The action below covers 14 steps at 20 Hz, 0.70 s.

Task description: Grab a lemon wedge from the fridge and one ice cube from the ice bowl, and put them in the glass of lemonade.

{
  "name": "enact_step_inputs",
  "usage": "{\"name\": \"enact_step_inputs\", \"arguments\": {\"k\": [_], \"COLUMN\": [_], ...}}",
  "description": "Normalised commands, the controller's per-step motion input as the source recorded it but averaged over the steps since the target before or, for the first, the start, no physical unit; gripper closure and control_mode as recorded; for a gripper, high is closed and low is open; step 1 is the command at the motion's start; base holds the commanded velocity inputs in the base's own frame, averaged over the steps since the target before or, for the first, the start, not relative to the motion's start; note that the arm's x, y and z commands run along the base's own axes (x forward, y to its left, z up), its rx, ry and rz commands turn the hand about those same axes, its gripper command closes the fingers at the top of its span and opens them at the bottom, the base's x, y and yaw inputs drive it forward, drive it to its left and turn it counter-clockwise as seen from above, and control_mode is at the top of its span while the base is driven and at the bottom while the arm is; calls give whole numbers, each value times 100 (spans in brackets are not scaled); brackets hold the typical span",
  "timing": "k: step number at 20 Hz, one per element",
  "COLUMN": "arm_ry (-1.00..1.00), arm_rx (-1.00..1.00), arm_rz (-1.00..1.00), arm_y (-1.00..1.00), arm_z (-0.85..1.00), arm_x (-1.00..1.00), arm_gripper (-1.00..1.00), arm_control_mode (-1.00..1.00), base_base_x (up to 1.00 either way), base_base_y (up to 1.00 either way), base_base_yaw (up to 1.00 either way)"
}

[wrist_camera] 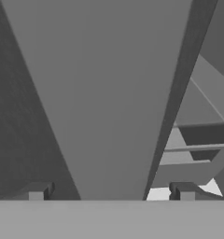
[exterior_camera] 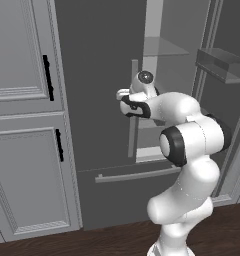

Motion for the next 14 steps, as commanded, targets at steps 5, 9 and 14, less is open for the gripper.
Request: {"name": "enact_step_inputs", "arguments": {"k": [5,9,14], "arm_ry": [0,0,0], "arm_rx": [0,0,0], "arm_rz": [0,0,0], "arm_y": [8,5,10], "arm_z": [-10,-13,-15], "arm_x": [24,22,21], "arm_gripper": [100,100,100], "arm_control_mode": [-100,-100,-100], "base_base_x": [0,0,0], "base_base_y": [0,0,0], "base_base_yaw": [0,0,0]}}
